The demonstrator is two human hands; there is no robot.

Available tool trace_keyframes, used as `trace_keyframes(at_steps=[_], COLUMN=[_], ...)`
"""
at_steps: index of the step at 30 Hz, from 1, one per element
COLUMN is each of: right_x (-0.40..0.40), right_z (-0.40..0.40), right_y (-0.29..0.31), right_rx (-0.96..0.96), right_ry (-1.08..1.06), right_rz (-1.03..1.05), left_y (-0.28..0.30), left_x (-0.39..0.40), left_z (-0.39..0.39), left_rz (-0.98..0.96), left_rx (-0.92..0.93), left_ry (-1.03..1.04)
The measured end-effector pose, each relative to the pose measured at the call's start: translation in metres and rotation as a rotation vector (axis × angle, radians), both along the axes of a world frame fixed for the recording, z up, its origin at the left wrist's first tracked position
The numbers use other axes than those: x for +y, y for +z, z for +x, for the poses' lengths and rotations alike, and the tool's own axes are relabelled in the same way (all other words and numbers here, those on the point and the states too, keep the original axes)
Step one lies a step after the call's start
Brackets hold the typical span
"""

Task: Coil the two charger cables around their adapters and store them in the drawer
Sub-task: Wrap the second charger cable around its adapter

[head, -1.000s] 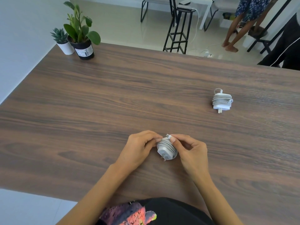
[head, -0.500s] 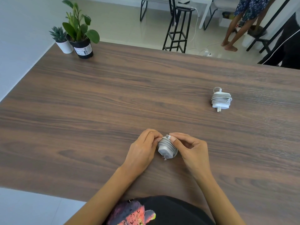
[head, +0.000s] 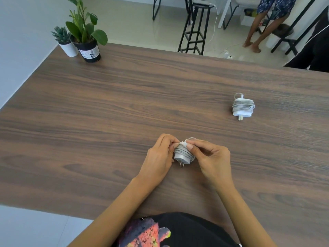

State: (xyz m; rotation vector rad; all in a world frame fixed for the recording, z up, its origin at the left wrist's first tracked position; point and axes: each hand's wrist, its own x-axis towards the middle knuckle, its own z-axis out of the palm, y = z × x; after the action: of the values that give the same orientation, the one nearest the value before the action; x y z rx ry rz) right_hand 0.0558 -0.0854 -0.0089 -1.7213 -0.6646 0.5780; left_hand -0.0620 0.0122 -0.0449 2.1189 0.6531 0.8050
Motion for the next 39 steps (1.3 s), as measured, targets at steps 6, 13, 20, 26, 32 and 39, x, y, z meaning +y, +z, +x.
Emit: trace_keyframes(at_steps=[6, 13, 20, 26, 32, 39], right_x=[0.0, 0.004, 0.009, 0.01, 0.01, 0.009], right_z=[-0.002, -0.004, -0.004, -0.005, -0.003, -0.003], right_y=[0.0, -0.002, -0.008, -0.006, -0.005, -0.003], right_rx=[-0.034, -0.06, -0.039, 0.026, 0.143, 0.122], right_ry=[0.04, -0.007, -0.016, -0.038, -0.007, -0.012], right_rz=[-0.041, -0.014, -0.022, 0.002, 0.04, 0.024], left_y=[0.0, 0.005, 0.002, 0.002, 0.002, 0.004], left_x=[0.001, 0.0, -0.002, 0.001, 0.002, 0.002], left_z=[0.003, 0.007, 0.011, 0.01, 0.007, 0.008], left_rz=[0.043, 0.022, 0.034, 0.107, 0.026, -0.033], left_rx=[0.022, 0.012, -0.055, -0.098, -0.143, -0.155], left_ry=[0.075, 0.098, 0.181, 0.147, 0.11, 0.097])
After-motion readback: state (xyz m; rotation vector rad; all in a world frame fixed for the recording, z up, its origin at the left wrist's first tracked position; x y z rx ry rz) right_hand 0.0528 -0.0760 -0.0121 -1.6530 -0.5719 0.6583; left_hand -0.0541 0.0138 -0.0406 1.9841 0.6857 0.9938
